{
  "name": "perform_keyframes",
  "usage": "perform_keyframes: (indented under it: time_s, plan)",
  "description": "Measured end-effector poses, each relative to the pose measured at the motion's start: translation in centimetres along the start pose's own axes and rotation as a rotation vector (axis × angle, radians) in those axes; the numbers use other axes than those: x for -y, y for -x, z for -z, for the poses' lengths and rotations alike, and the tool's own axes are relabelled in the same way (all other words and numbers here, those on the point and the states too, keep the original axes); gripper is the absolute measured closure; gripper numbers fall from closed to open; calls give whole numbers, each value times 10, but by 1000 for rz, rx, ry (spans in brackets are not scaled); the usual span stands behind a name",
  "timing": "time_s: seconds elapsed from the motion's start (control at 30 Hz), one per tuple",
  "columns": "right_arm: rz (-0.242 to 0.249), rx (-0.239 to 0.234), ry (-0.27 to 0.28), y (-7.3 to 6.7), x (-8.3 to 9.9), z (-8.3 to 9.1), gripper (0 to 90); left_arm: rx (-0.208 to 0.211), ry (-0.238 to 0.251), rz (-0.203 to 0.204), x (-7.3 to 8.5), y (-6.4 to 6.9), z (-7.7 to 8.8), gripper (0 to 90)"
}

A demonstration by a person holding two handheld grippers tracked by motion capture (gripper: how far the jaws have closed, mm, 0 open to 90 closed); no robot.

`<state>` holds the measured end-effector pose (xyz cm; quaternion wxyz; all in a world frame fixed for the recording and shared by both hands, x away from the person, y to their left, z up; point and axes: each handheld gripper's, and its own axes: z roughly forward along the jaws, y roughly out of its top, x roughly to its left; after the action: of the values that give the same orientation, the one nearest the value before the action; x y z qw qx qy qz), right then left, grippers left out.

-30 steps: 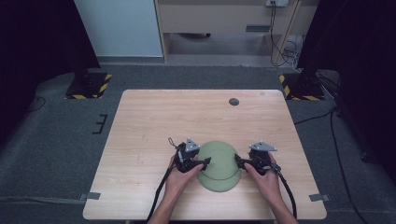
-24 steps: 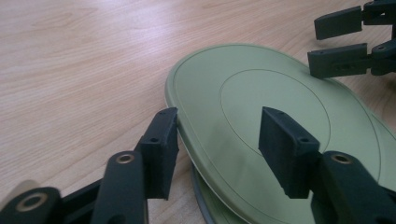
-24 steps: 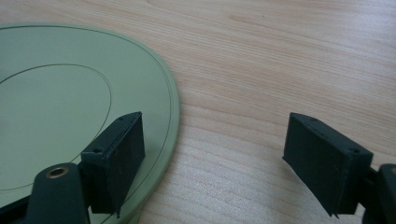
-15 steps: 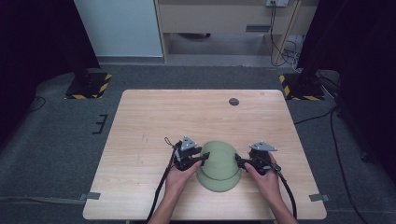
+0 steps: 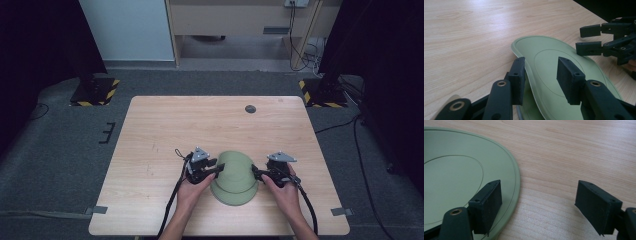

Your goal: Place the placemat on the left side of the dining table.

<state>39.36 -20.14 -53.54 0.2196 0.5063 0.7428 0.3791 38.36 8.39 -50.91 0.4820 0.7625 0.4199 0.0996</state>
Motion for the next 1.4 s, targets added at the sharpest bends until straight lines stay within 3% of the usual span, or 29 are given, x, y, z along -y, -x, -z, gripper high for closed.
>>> perform_keyframes:
  time_s: [0.1, 0.2, 0.4, 0.53, 0.63, 0.97, 1.13, 1.4]
  plan:
    - [-4, 2, -1, 0, 0, 0, 218, 2, 8, 2, 2, -1, 2, 604]
    - [0, 5, 1, 0, 0, 0, 219, 27, 41, 32, 2, -2, 3, 627]
    - [1, 5, 2, -1, 0, 0, 221, 63, 56, 52, 2, 4, 2, 644]
    - [1, 5, 4, -1, 0, 0, 223, 3, -31, -9, 6, 9, -7, 645]
    - [1, 4, 4, -1, 0, 0, 225, -10, -50, -28, 8, 11, -10, 641]
    - [-1, 0, 3, 0, 0, 0, 224, -22, -2, -12, 1, 9, -7, 640]
    - [-1, -1, 5, 0, 0, 0, 223, -16, 8, -9, 1, 9, -5, 695]
    - [-20, 3, 10, 2, -1, 2, 152, -32, -25, -37, 2, 8, -8, 725]
